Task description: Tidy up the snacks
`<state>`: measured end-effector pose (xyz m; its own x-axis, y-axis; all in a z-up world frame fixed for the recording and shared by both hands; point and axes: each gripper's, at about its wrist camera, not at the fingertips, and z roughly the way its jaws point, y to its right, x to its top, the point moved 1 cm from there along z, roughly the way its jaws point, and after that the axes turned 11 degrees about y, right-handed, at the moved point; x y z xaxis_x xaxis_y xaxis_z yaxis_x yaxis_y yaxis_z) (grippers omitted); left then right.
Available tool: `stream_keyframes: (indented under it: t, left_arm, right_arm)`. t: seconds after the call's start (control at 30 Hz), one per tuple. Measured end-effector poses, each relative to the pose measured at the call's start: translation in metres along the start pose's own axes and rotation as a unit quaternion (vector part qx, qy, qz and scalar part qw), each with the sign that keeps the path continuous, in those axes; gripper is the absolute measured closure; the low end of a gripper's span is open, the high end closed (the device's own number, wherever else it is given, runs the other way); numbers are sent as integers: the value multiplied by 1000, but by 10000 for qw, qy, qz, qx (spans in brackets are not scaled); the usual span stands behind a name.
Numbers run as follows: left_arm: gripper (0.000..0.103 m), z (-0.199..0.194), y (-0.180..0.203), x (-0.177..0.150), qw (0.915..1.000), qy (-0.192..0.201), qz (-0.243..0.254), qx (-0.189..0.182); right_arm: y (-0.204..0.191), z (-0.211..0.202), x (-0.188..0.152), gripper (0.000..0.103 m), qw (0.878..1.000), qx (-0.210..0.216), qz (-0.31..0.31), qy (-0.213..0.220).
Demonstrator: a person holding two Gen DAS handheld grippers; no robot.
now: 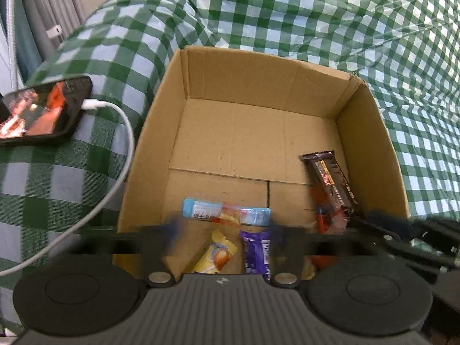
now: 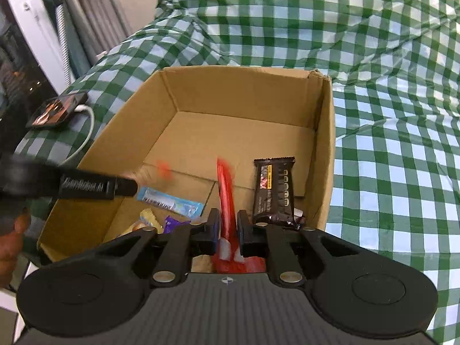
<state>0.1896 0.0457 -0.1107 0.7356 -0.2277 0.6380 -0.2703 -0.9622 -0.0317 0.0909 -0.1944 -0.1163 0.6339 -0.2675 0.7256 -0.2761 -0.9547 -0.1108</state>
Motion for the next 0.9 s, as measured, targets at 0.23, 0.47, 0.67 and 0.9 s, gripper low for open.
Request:
stream_keyframes:
  t: [0.23, 0.47, 0.67, 0.9]
  left_arm:
    - [0, -45, 0, -23, 9997, 175, 58, 164]
    - [0, -106, 9, -57, 9989, 305, 280, 226]
    - [0, -155, 17, -83, 9980, 437, 399, 211]
    - [0, -192, 17, -110, 9971, 685, 65, 320]
  right_arm:
    - [2, -38, -8, 15, 9987, -362, 279, 220]
    - [-16, -105, -48, 10, 9978, -584, 106, 308]
    - [-29, -144, -78, 10, 9975, -607, 16, 352]
    - [-41, -186, -89, 7, 9935, -683, -194, 893]
